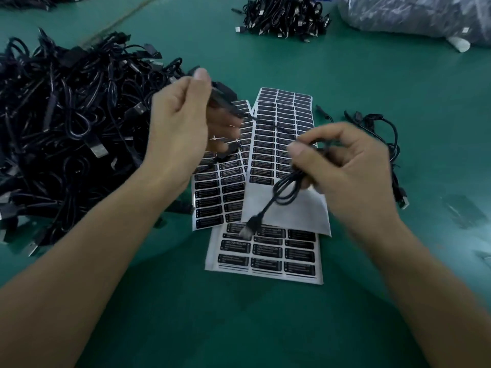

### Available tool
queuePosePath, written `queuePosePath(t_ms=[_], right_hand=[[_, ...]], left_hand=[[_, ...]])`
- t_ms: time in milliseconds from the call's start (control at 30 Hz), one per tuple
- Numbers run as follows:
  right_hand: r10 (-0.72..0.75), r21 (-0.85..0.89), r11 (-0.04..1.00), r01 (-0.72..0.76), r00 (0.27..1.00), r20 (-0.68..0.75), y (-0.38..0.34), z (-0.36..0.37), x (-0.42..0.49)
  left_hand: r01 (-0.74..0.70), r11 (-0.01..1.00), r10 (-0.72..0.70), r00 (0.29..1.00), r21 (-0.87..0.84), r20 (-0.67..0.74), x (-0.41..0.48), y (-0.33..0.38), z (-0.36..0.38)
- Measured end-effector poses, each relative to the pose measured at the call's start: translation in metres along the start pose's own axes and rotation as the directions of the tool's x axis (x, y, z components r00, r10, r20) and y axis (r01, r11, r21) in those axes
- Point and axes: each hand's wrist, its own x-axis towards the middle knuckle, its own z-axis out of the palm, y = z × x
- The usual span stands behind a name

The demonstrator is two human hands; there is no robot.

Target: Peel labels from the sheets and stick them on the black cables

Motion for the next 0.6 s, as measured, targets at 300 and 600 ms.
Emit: queuePosePath(t_ms=[300,600], right_hand=[[-0.119,-0.49,0.858,-0.152,0.87,-0.479,0.017,-0.062,0.024],[-0.012,-0.555,0.773,-0.309,0.866,-0.499,0.022,-0.059,0.022]], left_hand=[[-0.213,0.52,0.261,0.962,0.827,0.084,0.009,0.013,-0.038],[-0.377,0.111,-0.077,0.919,0.92,0.386,0.005,0.003,-0.022]])
